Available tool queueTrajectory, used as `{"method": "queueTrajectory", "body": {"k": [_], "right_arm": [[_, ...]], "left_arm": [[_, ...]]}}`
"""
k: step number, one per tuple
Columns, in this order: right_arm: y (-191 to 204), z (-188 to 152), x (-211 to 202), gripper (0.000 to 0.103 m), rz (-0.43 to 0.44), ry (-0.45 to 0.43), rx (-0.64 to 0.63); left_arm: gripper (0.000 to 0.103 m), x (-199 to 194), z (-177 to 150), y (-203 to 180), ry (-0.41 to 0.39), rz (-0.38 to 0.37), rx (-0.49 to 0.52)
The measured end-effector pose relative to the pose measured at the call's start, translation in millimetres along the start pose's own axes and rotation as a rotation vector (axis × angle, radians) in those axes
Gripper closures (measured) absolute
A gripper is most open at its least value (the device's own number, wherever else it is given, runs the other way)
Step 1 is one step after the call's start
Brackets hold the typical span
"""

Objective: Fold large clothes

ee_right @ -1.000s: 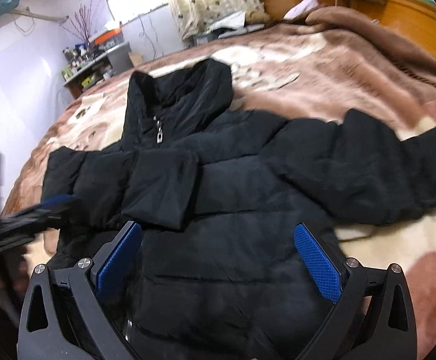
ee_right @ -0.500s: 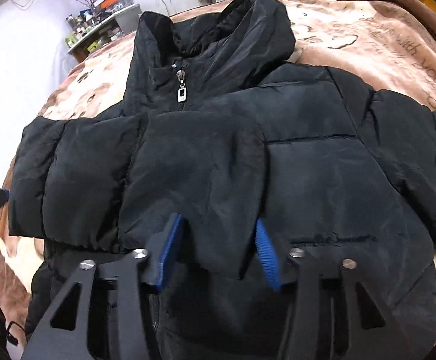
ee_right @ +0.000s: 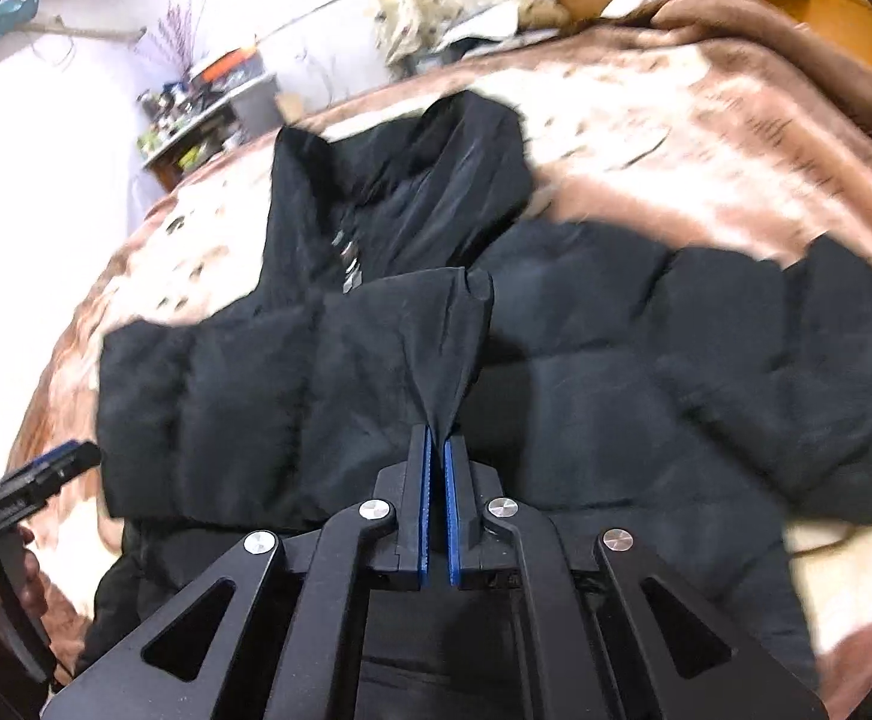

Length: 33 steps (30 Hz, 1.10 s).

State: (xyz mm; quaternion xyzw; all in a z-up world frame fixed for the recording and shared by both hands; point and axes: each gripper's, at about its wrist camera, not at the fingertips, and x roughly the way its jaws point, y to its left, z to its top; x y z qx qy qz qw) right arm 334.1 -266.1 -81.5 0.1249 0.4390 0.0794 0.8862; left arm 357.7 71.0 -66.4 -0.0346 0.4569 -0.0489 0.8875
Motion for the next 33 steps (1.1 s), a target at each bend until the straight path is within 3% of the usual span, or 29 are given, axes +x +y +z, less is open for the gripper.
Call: {"method": "queueTrajectory", "body": {"k": [4, 10, 20, 25, 28, 33], "right_arm": [[-22.2, 8.4, -7.0, 0.1, -0.078, 0.01, 0.01], [-36.7, -1.8, 8.6, 0.1, -0.109, 0.057, 0.024], [-45.5, -9.3, 28.9, 0.095, -0.121, 0.117, 0.039], [-59.8, -3.2, -4.8, 0.082, -0.099, 0.033, 0.103], [-81.8, -1.0, -34.7, 0.065, -0.127, -0.024, 0.154], [-138.2, -7.3, -89.1, 0.063, -0.219, -0.117, 0.262]], "left_arm": [[0.025, 19.3, -1.6, -5.8, 0.062, 0.02, 0.007], [0.025, 46.7, -6.6, -2.6, 0.14, 0.082, -0.047], [0.025, 45.5, -6.3, -2.8, 0.145, 0.095, -0.042], [0.025, 20.3, -4.4, -15.9, 0.106, 0.027, -0.044], [0.025, 2.8, -1.9, -31.5, 0.071, -0.022, -0.039], [0.025, -13.0, -0.4, -69.9, 0.04, -0.077, 0.004]]}}
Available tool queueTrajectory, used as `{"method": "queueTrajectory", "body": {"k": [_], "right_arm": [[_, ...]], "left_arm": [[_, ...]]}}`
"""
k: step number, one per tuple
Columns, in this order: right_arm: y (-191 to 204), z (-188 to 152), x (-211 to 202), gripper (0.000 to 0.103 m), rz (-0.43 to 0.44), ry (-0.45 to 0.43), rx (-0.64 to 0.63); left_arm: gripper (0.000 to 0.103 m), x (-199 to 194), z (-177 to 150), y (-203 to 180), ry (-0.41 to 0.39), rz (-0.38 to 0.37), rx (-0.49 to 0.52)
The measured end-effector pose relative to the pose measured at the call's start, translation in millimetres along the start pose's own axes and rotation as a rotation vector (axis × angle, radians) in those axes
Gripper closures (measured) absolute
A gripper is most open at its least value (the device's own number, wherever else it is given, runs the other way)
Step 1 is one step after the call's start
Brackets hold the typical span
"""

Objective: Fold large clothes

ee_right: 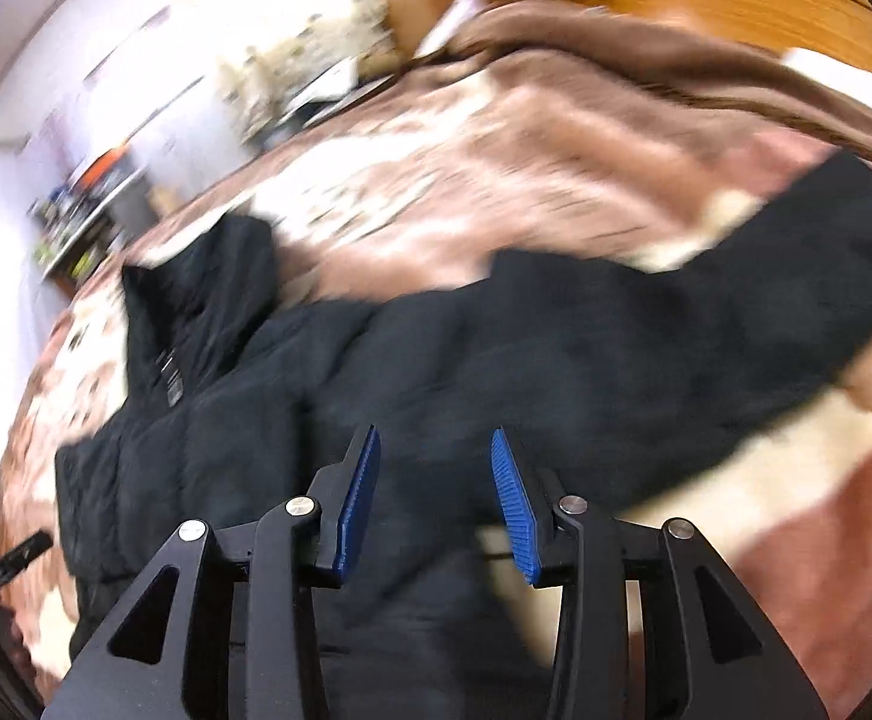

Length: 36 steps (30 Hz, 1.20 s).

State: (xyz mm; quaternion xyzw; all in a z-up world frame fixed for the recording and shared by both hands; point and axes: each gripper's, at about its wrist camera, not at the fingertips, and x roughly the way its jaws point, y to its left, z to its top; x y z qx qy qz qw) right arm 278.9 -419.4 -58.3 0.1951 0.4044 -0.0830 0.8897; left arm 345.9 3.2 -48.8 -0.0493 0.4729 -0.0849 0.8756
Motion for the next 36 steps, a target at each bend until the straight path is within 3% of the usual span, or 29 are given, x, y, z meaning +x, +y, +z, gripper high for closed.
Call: {"method": "queueTrajectory", "body": {"k": [2, 5, 11, 16, 20, 26, 31, 32, 36], "right_arm": [[-29.7, 3.4, -15.0, 0.061, -0.045, -0.04, 0.046], [-63.8, 7.4, -32.0, 0.055, -0.193, -0.085, 0.049], [-130.0, 18.7, -51.2, 0.053, -0.37, -0.128, 0.112], [-174.7, 32.5, -58.9, 0.046, -0.425, -0.173, 0.184], [-187.8, 43.5, -54.8, 0.046, -0.405, -0.189, 0.182], [-193.7, 59.0, -36.2, 0.046, -0.465, -0.169, 0.157], [-201.1, 64.8, -29.3, 0.046, -0.434, -0.182, 0.181], [-201.6, 65.3, -28.2, 0.047, -0.432, -0.186, 0.188], [-200.5, 67.1, -29.0, 0.076, -0.441, -0.211, 0.175]], "left_arm": [[0.025, 0.9, -1.0, -14.6, 0.003, -0.025, 0.011], [0.025, 6.8, -4.7, -38.7, 0.01, -0.037, 0.053], [0.025, 19.9, -12.7, -75.7, 0.046, -0.088, 0.08], [0.025, 26.4, -13.4, -100.2, 0.06, -0.1, 0.117], [0.025, 30.7, -16.2, -113.2, 0.062, -0.102, 0.134], [0.025, 44.8, -23.5, -123.3, 0.089, -0.103, 0.159], [0.025, 56.3, -27.1, -123.6, 0.113, -0.101, 0.152], [0.025, 57.5, -27.4, -122.9, 0.115, -0.101, 0.149], [0.025, 59.2, -28.9, -119.9, 0.118, -0.096, 0.142]]}}
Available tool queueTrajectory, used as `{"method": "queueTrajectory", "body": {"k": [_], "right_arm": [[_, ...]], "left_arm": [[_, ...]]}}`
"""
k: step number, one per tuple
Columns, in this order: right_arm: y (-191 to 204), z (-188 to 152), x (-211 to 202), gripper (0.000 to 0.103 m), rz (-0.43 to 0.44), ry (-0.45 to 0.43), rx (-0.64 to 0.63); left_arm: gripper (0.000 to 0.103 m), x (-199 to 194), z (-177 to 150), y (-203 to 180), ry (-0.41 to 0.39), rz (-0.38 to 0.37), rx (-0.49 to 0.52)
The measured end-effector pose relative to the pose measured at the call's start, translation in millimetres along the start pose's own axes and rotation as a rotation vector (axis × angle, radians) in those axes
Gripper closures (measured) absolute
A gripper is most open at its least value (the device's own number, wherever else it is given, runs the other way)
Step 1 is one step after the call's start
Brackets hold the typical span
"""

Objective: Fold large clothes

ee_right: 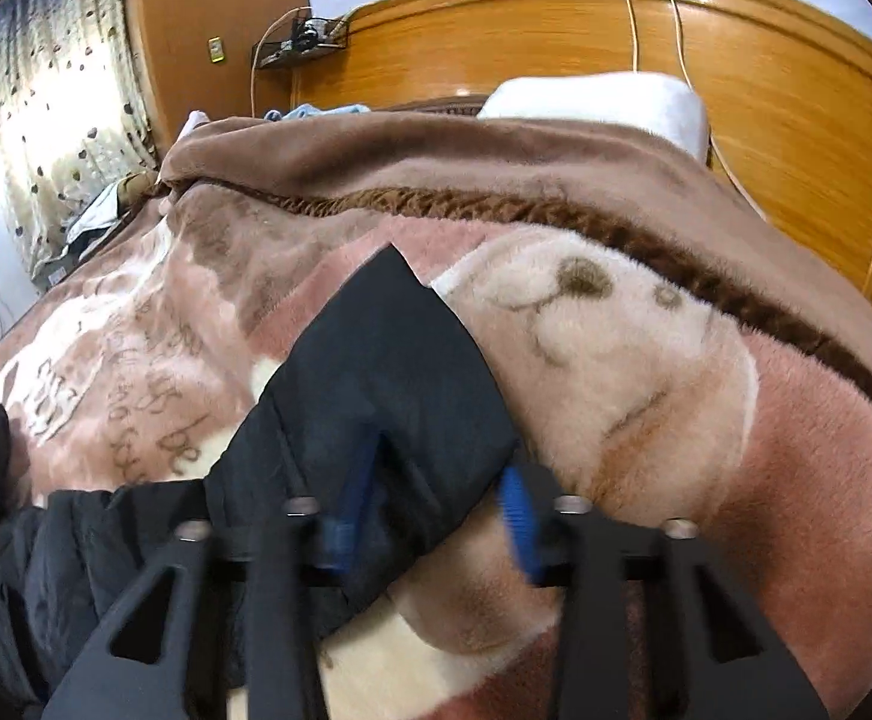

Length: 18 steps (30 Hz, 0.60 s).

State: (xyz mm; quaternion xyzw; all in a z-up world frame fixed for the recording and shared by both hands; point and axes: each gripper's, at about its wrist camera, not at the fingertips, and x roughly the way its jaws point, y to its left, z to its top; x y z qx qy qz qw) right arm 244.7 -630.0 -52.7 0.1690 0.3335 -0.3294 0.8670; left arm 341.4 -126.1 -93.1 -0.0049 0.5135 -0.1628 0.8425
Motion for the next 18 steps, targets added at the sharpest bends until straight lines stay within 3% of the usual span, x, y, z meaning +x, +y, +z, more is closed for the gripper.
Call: {"method": "queueTrajectory", "body": {"k": [5, 10, 18], "right_arm": [[5.3, 4.3, -6.9, 0.095, 0.036, -0.009, -0.016], [18.1, 8.6, -30.5, 0.096, 0.082, -0.05, -0.046], [64.1, 22.1, -100.4, 0.096, 0.246, -0.168, -0.111]], "left_arm": [[0.025, -2.1, -0.7, 2.9, -0.002, -0.002, -0.014], [0.025, -11.9, 0.0, 7.1, -0.019, -0.008, -0.019], [0.025, -40.8, -1.9, 23.0, -0.068, -0.035, -0.057]]}}
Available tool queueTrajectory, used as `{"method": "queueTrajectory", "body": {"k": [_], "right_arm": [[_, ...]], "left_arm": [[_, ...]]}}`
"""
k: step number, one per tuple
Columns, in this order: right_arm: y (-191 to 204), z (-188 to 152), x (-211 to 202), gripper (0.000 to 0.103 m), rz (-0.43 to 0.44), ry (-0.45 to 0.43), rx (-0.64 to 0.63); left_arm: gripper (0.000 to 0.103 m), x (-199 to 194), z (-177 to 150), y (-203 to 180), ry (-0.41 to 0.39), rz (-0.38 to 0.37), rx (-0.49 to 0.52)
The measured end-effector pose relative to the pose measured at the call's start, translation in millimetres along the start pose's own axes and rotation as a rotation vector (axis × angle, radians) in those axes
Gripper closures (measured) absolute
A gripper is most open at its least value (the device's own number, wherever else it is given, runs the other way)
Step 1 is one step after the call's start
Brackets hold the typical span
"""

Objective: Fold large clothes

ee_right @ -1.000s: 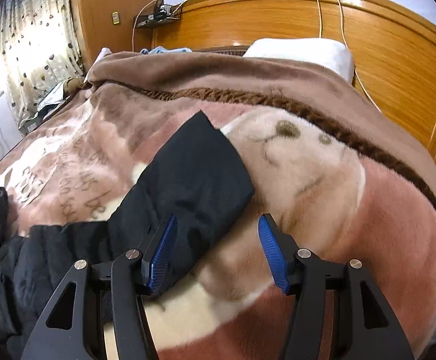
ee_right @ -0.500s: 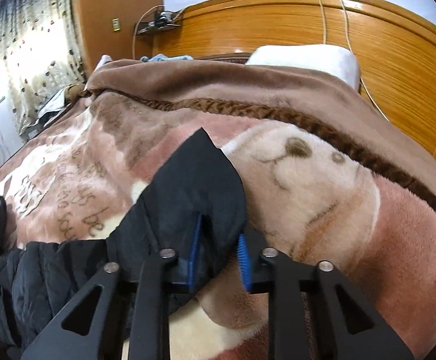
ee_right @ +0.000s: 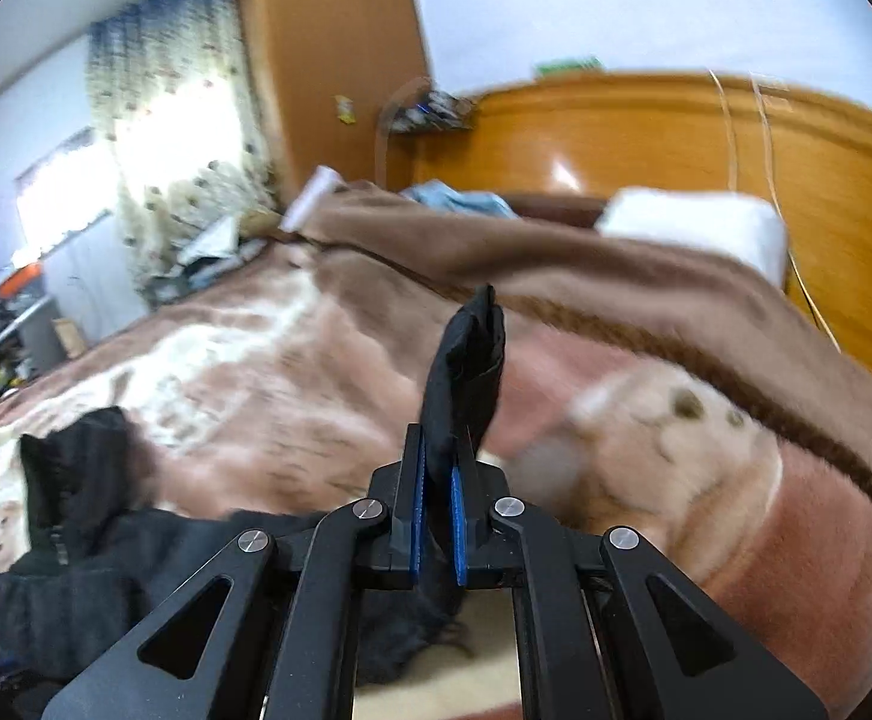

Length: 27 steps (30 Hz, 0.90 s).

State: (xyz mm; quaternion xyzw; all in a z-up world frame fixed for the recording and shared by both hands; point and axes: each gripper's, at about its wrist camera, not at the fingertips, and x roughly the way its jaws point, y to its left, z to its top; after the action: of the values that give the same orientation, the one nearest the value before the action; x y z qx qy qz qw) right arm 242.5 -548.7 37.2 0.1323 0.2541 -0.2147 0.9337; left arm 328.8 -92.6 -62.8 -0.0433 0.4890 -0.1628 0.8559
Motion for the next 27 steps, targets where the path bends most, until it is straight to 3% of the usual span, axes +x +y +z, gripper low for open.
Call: {"method": "queueTrajectory", "body": {"k": [7, 14, 27], "right_arm": [[81.3, 20.3, -41.7, 0.096, 0.184, -0.06, -0.078], [171.1, 9.3, -64.8, 0.096, 0.307, -0.085, -0.217], [311.4, -54.4, -72.5, 0.096, 0.619, 0.035, -0.267]], "left_arm": [[0.025, -29.7, -6.2, 26.9, -0.038, -0.011, -0.056], [0.025, -55.6, -13.6, 59.4, -0.078, -0.022, -0.111], [0.025, -88.5, -37.2, 135.4, -0.125, 0.015, -0.236]]}}
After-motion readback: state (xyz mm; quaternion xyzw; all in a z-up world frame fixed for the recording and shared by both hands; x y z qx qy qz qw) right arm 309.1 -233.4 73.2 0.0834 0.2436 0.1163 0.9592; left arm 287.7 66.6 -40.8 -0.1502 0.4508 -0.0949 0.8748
